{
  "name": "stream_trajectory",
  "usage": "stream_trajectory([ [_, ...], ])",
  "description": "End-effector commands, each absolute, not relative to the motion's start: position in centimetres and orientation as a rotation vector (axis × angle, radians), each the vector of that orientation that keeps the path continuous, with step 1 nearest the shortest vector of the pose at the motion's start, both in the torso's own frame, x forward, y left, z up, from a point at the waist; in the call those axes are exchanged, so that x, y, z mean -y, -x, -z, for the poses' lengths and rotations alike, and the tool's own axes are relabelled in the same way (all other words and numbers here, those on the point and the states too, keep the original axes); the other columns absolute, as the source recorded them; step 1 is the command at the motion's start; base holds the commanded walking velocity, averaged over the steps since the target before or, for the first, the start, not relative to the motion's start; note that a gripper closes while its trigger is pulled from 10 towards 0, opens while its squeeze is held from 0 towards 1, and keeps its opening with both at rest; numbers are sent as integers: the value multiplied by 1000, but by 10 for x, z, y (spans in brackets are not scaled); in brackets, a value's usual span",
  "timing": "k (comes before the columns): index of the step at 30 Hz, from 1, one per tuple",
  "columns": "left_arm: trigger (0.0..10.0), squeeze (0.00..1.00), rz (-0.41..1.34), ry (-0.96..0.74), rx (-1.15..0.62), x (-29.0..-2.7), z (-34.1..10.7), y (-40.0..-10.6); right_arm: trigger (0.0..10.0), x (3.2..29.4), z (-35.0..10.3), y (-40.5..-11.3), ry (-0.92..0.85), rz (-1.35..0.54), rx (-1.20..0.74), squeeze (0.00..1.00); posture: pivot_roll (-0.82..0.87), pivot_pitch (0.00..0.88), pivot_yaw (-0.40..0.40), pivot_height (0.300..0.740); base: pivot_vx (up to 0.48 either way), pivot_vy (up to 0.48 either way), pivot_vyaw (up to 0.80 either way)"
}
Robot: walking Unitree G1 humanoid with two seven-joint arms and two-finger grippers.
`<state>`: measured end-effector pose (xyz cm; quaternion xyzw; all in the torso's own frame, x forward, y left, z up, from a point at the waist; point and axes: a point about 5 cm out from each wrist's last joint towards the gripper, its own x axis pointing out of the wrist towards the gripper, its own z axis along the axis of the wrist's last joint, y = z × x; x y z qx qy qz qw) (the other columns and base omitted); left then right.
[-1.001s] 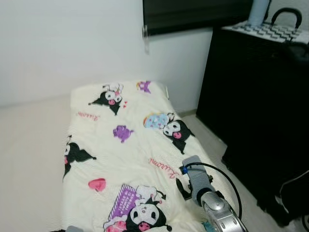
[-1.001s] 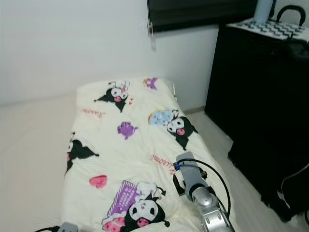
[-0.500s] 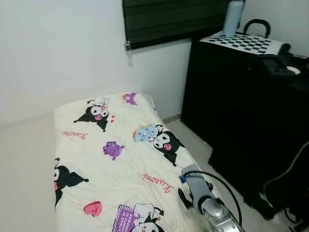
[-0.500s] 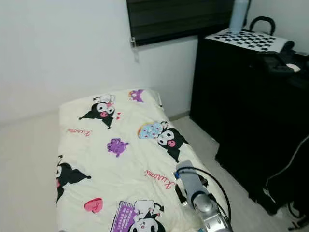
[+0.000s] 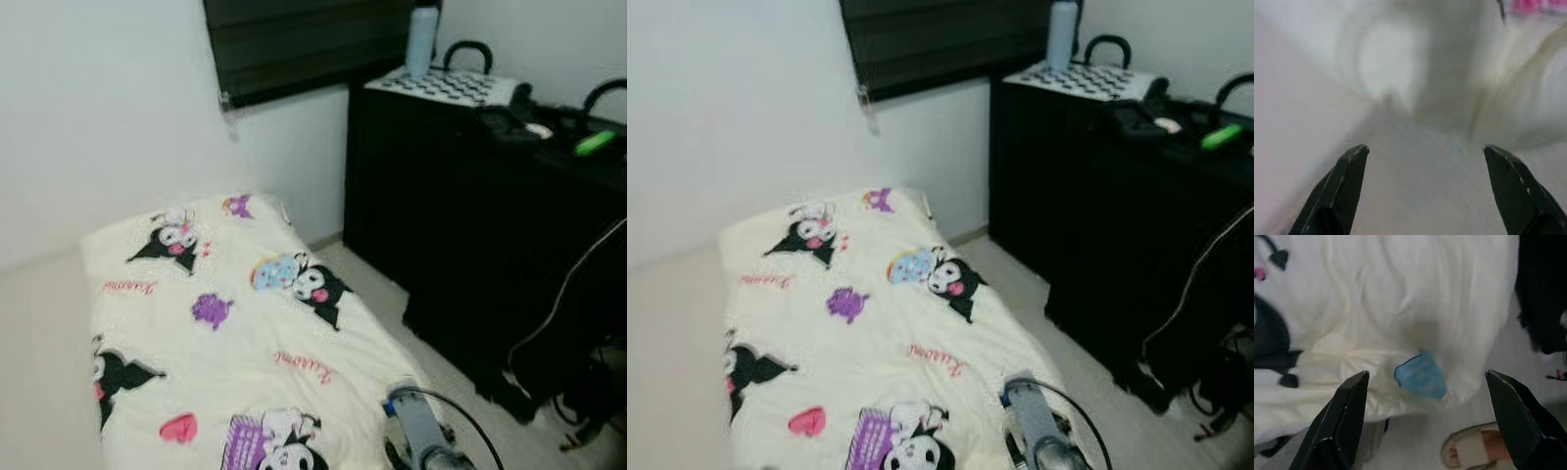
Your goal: Clean up the room
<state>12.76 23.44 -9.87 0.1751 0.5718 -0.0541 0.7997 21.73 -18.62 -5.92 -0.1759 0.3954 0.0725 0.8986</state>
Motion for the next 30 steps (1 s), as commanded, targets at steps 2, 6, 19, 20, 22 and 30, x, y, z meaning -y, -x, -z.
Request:
stream_trajectory([
  [2, 10000, 0, 127, -381, -1262, -231, 103, -118, 10000, 189, 61, -214, 349, -129, -828, 0, -134, 34, 37, 740, -480, 0, 794],
  [6, 10000, 0, 130, -373, -1250, -223, 103, -124, 10000, 190, 67, -207, 335, -122, -858, 0, -134, 35, 39, 740, -477, 0, 794],
  [19, 10000, 0, 145, -392, -1249, -224, 103, -121, 10000, 189, 76, -194, 304, -114, -895, 0, -137, 35, 42, 740, 0, 0, 796],
  [20, 10000, 0, 145, -394, -1252, -226, 104, -119, 10000, 189, 76, -193, 302, -113, -898, 0, -136, 35, 41, 740, 0, 0, 794],
  [22, 10000, 0, 144, -393, -1255, -229, 104, -116, 10000, 189, 77, -192, 296, -112, -899, 0, -136, 37, 41, 740, 0, 0, 794],
  [30, 10000, 0, 122, -397, -1256, -244, 101, -113, 10000, 188, 78, -190, 290, -124, -901, 0, -135, 38, 40, 740, 0, 0, 794],
])
